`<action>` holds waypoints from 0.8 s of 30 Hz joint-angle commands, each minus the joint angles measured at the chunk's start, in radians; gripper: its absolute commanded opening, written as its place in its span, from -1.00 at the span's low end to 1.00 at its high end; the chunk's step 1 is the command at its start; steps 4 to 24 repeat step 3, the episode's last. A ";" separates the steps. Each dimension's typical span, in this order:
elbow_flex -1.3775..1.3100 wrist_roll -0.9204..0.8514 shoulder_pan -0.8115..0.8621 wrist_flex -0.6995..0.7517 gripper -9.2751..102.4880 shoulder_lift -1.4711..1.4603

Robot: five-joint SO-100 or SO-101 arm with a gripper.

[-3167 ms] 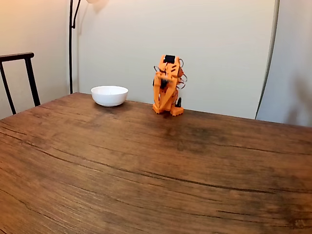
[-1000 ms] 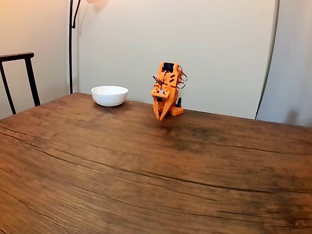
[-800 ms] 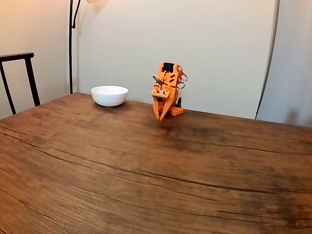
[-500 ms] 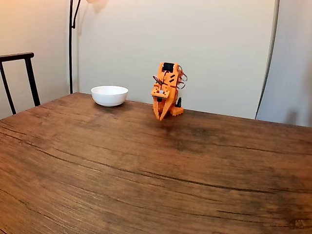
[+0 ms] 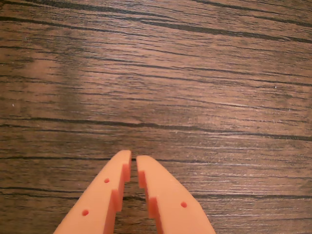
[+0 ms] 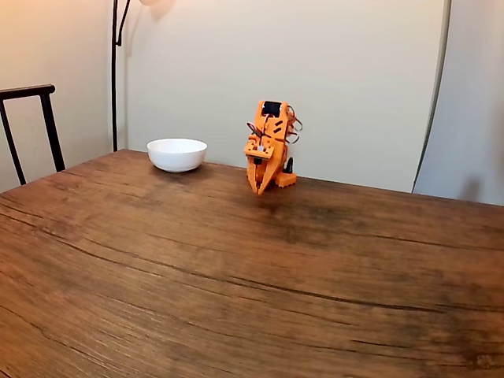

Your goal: Grasp the cube and drop it in the bowl

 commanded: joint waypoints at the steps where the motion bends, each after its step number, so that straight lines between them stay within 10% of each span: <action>1: -0.003 0.005 0.005 0.000 -0.83 -0.003; 24: -0.003 0.005 0.005 0.000 -0.83 -0.003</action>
